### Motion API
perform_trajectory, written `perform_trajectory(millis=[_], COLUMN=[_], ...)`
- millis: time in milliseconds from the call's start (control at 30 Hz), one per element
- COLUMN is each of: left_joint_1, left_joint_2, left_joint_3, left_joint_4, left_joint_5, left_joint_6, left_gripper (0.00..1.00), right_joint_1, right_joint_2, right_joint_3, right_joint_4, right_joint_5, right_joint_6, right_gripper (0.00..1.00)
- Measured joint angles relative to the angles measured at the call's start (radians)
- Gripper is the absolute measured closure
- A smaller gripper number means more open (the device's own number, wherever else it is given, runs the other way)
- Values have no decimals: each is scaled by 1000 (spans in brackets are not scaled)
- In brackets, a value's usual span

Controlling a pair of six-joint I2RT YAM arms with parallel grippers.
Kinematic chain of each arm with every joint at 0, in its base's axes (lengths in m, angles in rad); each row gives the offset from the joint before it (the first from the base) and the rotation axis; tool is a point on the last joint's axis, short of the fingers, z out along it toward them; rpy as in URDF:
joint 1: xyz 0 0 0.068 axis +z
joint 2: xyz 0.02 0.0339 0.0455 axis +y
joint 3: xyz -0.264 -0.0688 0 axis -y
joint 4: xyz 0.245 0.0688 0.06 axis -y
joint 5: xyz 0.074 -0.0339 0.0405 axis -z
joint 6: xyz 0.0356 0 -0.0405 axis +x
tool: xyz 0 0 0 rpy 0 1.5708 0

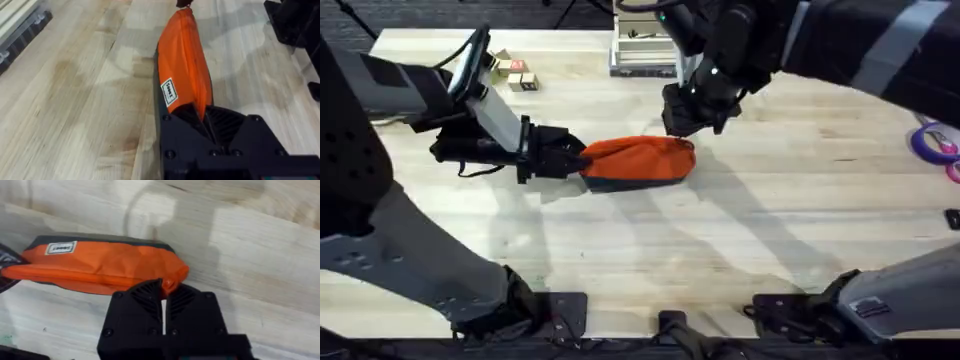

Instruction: Unzip the bag, pick up the pens from the table one at a time and place them inside, then zip the bag closed.

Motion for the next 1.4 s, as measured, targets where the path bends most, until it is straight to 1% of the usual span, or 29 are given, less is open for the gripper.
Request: perform_trajectory(millis=[133,400,700,933,1100,1267,1400], left_joint_1=[0,0,0,0,-4,-5,-5], left_joint_2=[0,0,0,0,0,0,0], left_joint_3=[0,-1,-2,-3,-5,-6,-6], left_joint_4=[3,4,5,4,4,4,4], left_joint_5=[0,-1,-2,-8,-7,-7,-8], left_joint_6=[0,0,0,0,0,1,0], left_gripper=[958,958,958,958,958,958,958], right_joint_1=[-27,-90,-109,-131,-165,-171,-171], right_joint_2=[0,0,-2,-10,-18,-29,-61], right_joint_3=[-6,-62,-95,-166,-218,-226,-235], right_joint_4=[1,0,11,54,85,93,98], right_joint_5=[-5,-15,-29,-33,-67,-74,-73], right_joint_6=[0,0,0,9,30,31,31], right_gripper=[968,967,967,968,967,967,967])
